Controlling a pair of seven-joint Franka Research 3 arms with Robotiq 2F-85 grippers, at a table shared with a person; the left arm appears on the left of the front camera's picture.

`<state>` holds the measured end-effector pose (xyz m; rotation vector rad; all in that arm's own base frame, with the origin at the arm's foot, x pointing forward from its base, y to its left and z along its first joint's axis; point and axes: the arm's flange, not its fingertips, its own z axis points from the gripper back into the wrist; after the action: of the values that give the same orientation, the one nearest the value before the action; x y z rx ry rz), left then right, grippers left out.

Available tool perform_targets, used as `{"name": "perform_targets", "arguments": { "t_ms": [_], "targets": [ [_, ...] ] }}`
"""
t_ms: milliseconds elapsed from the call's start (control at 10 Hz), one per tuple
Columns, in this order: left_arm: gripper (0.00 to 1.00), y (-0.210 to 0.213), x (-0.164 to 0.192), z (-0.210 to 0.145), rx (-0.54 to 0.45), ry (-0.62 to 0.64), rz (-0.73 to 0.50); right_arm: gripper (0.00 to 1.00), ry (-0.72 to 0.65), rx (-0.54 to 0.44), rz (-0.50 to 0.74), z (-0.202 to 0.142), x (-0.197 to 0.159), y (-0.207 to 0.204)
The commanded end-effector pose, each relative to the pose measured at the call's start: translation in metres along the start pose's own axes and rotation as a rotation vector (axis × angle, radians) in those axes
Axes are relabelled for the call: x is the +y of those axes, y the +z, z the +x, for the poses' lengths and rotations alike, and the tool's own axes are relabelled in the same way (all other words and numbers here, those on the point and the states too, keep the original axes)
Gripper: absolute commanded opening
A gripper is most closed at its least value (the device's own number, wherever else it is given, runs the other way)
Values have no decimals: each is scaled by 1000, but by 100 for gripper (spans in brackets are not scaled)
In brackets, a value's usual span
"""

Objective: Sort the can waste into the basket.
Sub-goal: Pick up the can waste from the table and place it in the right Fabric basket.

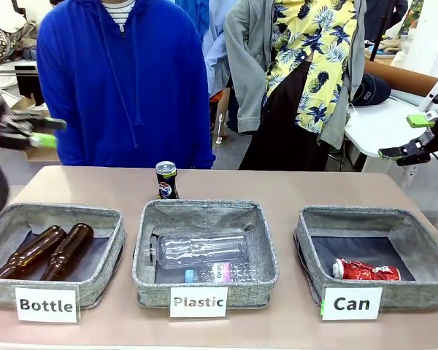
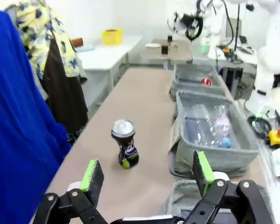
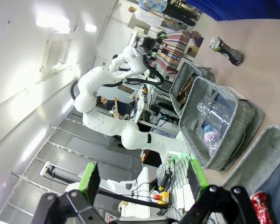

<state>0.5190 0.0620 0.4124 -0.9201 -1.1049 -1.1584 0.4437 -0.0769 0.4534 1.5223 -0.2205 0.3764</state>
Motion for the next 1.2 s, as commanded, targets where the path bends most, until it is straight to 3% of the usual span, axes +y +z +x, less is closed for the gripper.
{"name": "perform_targets", "arguments": {
  "t_ms": [0, 100, 300, 600, 800, 1100],
  "targets": [
    [100, -45, 21, -28, 140, -47, 61, 100, 11, 0, -14, 0, 1, 2],
    [100, -61, 25, -39, 198, -67, 109, 100, 11, 0, -14, 0, 1, 2],
    [100, -97, 25, -58, 249, -97, 78, 100, 11, 0, -14, 0, 1, 2],
    [100, -151, 37, -73, 259, -138, 82, 100, 11, 0, -14, 0, 1, 2],
    [100, -171, 45, -72, 254, -93, 60, 100, 11, 0, -14, 0, 1, 2],
    [100, -192, 51, -75, 218, -124, 26, 100, 11, 0, -14, 0, 1, 2]
  ]
}}
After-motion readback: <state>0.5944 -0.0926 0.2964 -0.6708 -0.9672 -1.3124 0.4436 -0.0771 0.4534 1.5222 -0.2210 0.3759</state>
